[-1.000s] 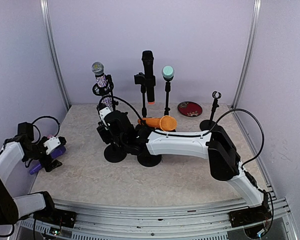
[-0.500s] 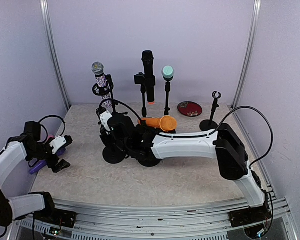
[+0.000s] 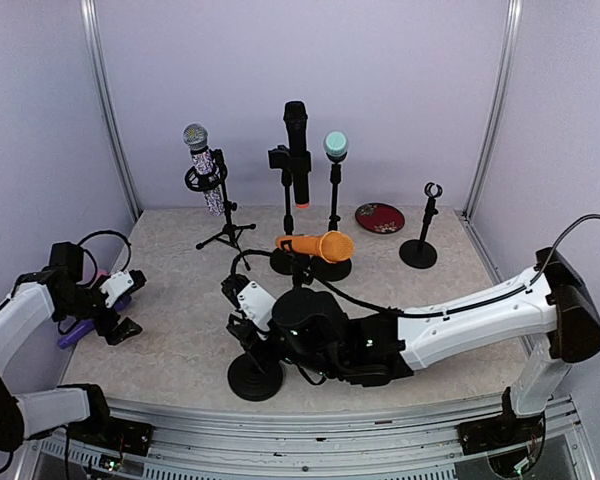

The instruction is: Remove the microphone from the stand

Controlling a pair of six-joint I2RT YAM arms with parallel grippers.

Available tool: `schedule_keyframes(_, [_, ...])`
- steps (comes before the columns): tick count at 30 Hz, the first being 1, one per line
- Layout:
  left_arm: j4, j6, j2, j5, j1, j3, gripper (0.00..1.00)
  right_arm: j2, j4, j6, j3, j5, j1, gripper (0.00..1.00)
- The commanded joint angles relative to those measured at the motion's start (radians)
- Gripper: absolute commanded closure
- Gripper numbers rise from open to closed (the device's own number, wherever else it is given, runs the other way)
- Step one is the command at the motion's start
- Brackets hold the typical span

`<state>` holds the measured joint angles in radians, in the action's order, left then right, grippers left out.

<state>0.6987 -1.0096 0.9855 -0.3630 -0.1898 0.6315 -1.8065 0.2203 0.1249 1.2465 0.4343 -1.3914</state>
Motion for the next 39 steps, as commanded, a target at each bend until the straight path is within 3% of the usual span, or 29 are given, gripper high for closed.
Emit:
schedule_keyframes(1, [0.001, 0.015, 0.002, -0.01, 0.009, 0.048, 0.02, 0.204, 0.046, 0.127, -0.151, 0.078, -0.011, 1.0])
schedule_keyframes(7, [0.012, 0.018, -0.005, -0.007, 0.01, 0.074, 0.02, 0.445, -0.047, 0.265, -0.413, 0.203, -0.011, 1.0])
schedule_keyframes(14, [0.017, 0.02, -0.01, -0.005, 0.015, 0.085, 0.02, 0.732, -0.236, 0.289, -0.541, 0.38, 0.014, 1.0])
schedule_keyframes(19, [0.018, 0.024, -0.008, -0.011, 0.018, 0.09, 0.01, 0.899, -0.284, 0.253, -0.618, 0.396, 0.141, 1.0])
schedule_keyframes(23, [0.02, 0.03, -0.001, -0.014, 0.022, 0.094, 0.01, 0.971, -0.213, 0.139, -0.661, 0.343, 0.32, 1.0])
schedule_keyframes(27, [0.022, 0.041, 0.004, -0.016, 0.036, 0.096, 0.01, 0.932, -0.083, 0.063, -0.658, 0.204, 0.535, 1.0])
schedule_keyframes(30, [0.02, 0.052, 0.005, -0.015, 0.045, 0.097, 0.01, 0.817, 0.001, 0.057, -0.619, 0.071, 0.684, 1.0])
schedule_keyframes(39, [0.023, 0.052, -0.006, -0.004, 0.051, 0.087, 0.01, 0.438, 0.136, 0.041, -0.369, -0.107, 0.865, 1.0])
